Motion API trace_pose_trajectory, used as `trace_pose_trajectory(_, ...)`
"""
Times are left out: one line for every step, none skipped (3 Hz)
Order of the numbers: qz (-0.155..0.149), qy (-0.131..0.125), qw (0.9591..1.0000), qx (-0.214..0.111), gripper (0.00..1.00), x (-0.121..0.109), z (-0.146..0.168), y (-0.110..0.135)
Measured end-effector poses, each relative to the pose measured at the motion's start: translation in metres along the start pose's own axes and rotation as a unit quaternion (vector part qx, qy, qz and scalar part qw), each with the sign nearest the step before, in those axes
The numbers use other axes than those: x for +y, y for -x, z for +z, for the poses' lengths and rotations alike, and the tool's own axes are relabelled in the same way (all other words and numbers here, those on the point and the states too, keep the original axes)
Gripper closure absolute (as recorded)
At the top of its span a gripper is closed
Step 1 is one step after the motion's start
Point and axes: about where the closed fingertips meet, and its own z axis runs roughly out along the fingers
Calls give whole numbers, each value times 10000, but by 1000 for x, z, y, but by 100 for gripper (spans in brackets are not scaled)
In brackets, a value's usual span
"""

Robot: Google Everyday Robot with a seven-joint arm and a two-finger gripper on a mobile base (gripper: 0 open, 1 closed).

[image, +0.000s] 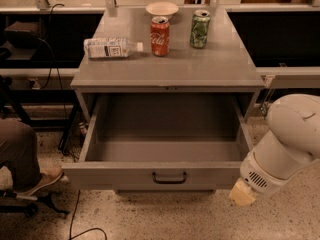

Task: Close top drawer

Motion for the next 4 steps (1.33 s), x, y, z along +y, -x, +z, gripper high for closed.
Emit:
trace_pose_trajectory(63, 135, 9995, -270, 100, -9, 19, 5)
trace_pose_trajectory(161, 310, 9974, -624, 100, -28, 53, 16)
trace_pose_trajectory(305, 260, 9930, -1109, 100, -49, 88, 33)
trace_pose_trajectory(450, 62, 9892, -1392, 100, -62, 100, 50)
